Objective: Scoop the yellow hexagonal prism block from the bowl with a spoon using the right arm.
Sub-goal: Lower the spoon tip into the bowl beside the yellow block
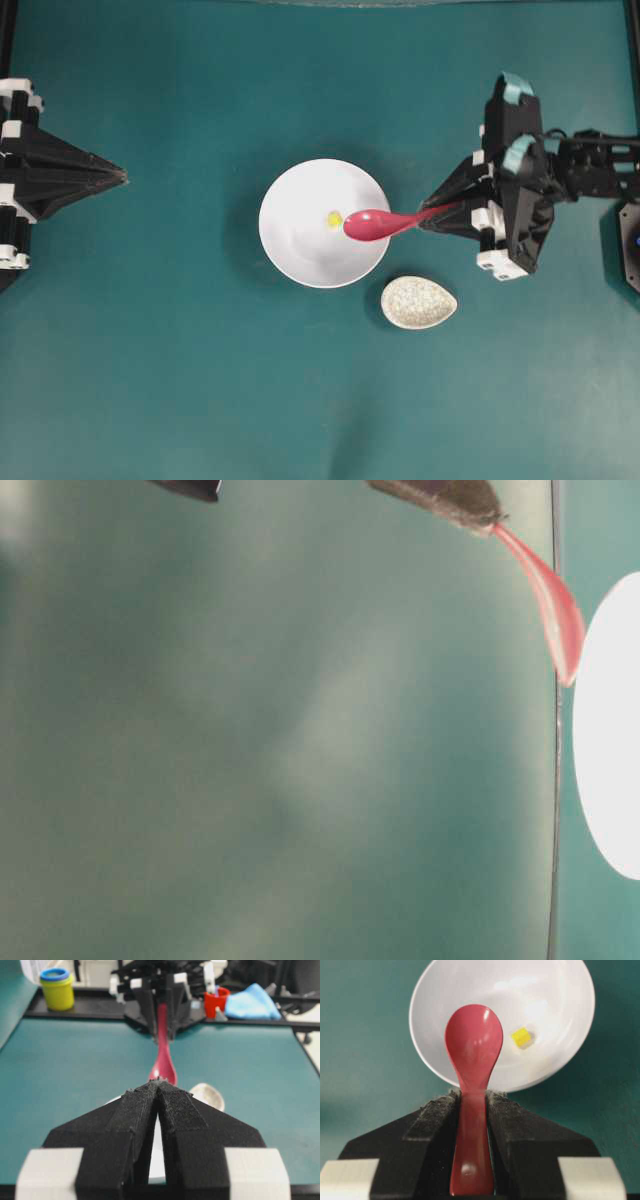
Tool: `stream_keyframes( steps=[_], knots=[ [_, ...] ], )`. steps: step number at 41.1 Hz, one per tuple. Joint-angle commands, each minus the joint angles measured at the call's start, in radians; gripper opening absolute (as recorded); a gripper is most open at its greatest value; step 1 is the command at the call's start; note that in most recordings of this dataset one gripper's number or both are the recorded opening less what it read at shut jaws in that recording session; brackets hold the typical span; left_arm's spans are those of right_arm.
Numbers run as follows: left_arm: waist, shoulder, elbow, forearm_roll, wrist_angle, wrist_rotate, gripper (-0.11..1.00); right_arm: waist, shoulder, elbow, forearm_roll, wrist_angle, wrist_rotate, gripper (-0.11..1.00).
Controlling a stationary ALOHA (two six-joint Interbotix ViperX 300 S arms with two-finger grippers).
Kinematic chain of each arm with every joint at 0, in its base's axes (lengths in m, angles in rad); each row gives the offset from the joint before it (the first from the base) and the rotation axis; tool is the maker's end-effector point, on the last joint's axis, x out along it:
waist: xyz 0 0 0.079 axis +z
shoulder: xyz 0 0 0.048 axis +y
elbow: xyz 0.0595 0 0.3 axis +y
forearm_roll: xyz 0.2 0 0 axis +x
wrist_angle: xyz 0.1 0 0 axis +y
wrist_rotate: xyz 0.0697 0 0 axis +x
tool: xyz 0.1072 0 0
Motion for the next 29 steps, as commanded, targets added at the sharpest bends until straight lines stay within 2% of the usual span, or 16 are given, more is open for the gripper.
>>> stream_keyframes(
  steps=[1,17,29],
  knots=[
    [0.002,0.008,-0.031,0.003,-0.006,0.002,0.04,-0.029,0.003,-0.048,-0.002,0.058,0.002,0.25],
    [0.002,0.008,-0.029,0.002,-0.003,0.002,0.04,-0.089,0.112,-0.153,-0.015,0.19,0.005,0.25],
    [0.002,0.006,-0.029,0.003,-0.002,0.002,0.04,-0.11,0.199,-0.255,-0.035,0.348,0.006,0.24]
  ],
)
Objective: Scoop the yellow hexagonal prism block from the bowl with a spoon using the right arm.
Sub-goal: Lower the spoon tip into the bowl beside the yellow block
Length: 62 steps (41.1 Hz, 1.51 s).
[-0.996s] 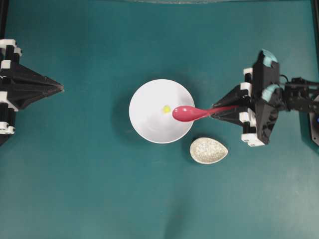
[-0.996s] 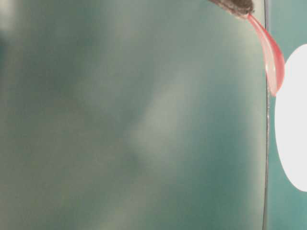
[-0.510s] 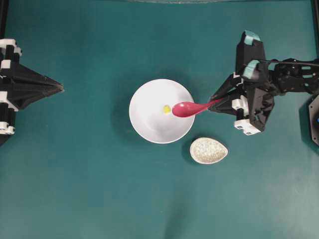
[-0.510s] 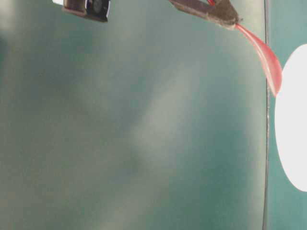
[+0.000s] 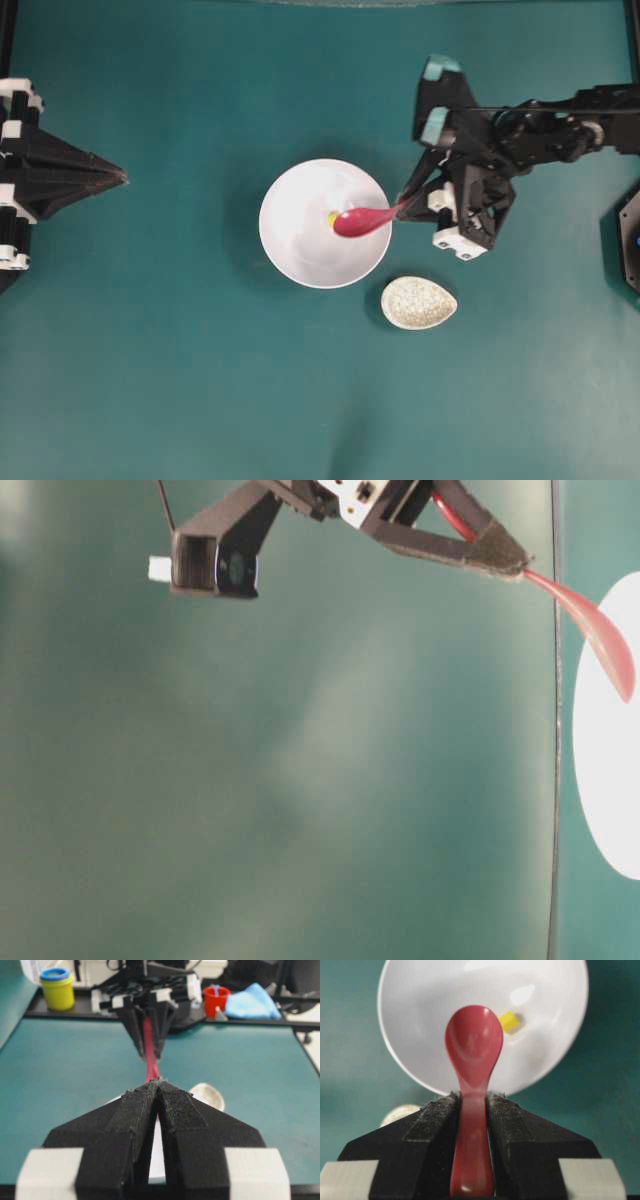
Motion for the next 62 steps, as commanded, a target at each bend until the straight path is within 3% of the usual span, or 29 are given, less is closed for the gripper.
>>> stream_keyframes(
  steps=[1,9,18,24,43,62],
  knots=[
    [0.002,0.006,-0.029,0.002,-0.005,0.005,0.04,-0.008,0.005,-0.052,-0.008,0.034,0.002,0.25],
    [0.003,0.006,-0.029,0.002,-0.005,0.003,0.04,-0.015,0.054,-0.11,-0.049,0.101,0.043,0.25],
    [0.002,0.006,-0.031,0.002,-0.005,0.005,0.04,-0.014,0.084,-0.156,-0.184,0.179,0.178,0.24],
    [0.002,0.006,-0.029,0.002,-0.005,0.008,0.04,-0.015,0.095,-0.178,-0.232,0.213,0.232,0.25],
    [0.002,0.006,-0.029,0.003,0.002,0.009,0.04,-0.008,0.146,-0.252,-0.239,0.31,0.244,0.25],
    [0.002,0.006,-0.029,0.002,0.009,0.009,0.04,0.002,0.147,-0.253,-0.239,0.313,0.245,0.24]
  ],
)
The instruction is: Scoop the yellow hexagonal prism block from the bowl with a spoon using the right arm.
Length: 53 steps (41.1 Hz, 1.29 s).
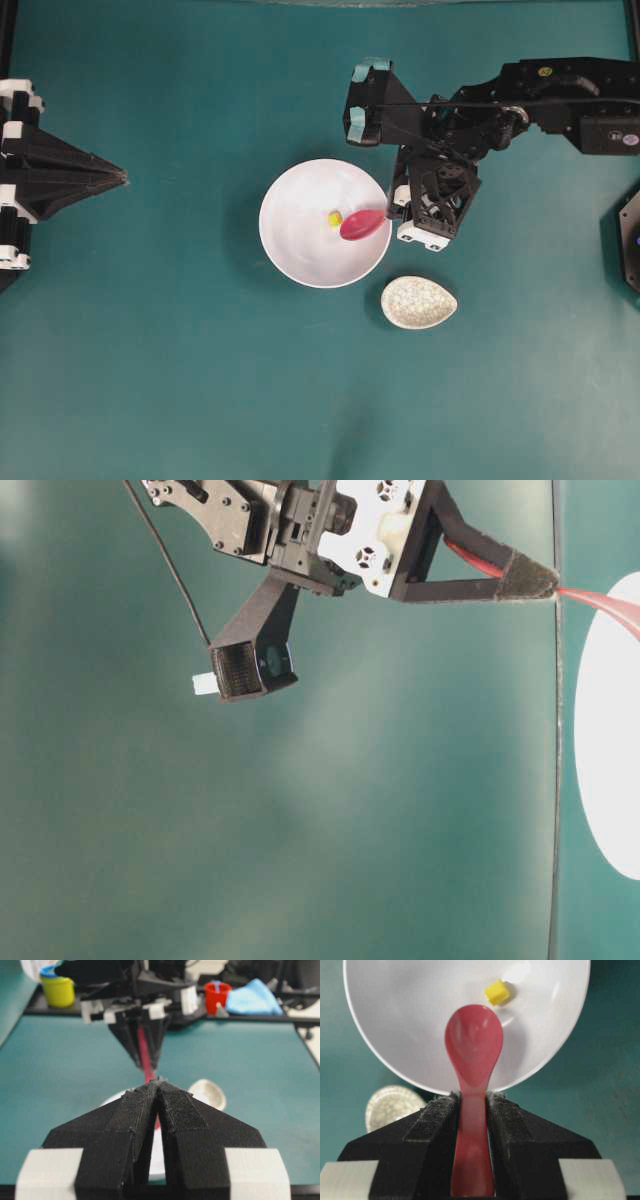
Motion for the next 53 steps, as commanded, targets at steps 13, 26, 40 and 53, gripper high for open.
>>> stream_keyframes(
  steps=[13,26,40,53],
  knots=[
    [0.002,0.006,-0.031,0.002,-0.003,0.002,0.04,0.003,0.006,-0.031,0.0,0.023,0.005,0.25],
    [0.002,0.006,-0.031,0.002,-0.003,-0.002,0.04,0.003,0.044,-0.064,0.0,0.023,0.003,0.24],
    [0.002,0.006,-0.031,0.003,0.002,-0.002,0.04,0.003,0.061,-0.066,-0.021,0.015,0.003,0.25],
    [0.002,0.006,-0.031,0.002,0.002,-0.003,0.04,0.003,0.077,-0.067,-0.054,-0.023,0.002,0.25]
  ],
)
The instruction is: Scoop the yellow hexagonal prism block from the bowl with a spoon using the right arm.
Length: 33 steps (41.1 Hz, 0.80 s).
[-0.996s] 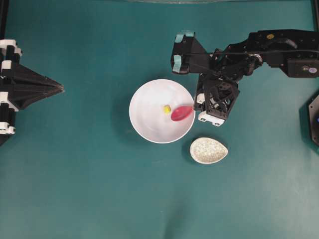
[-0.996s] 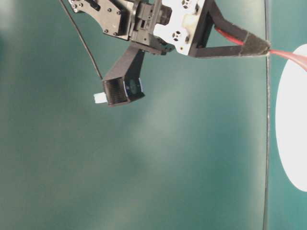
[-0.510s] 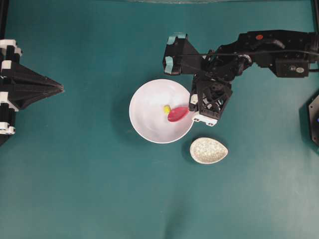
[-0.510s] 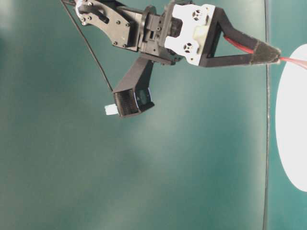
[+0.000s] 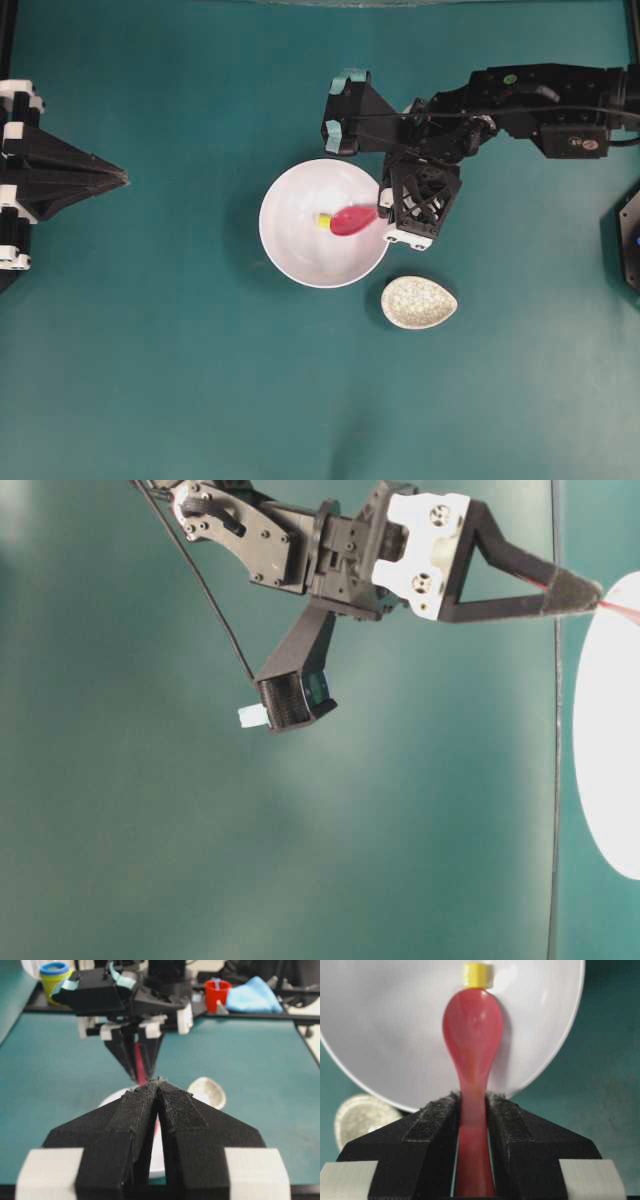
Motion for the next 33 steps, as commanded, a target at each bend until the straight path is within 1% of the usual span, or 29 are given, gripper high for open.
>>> stream_keyframes(
  steps=[1,26,33],
  knots=[
    [0.002,0.006,-0.031,0.003,-0.006,-0.002,0.04,0.002,-0.012,-0.026,-0.003,-0.025,-0.003,0.25],
    [0.002,0.006,-0.031,0.002,-0.006,0.002,0.04,0.017,0.0,-0.026,-0.003,-0.166,-0.014,0.25],
    [0.002,0.006,-0.031,0.003,-0.006,0.002,0.03,0.017,0.0,-0.026,-0.005,-0.238,-0.017,0.25]
  ],
)
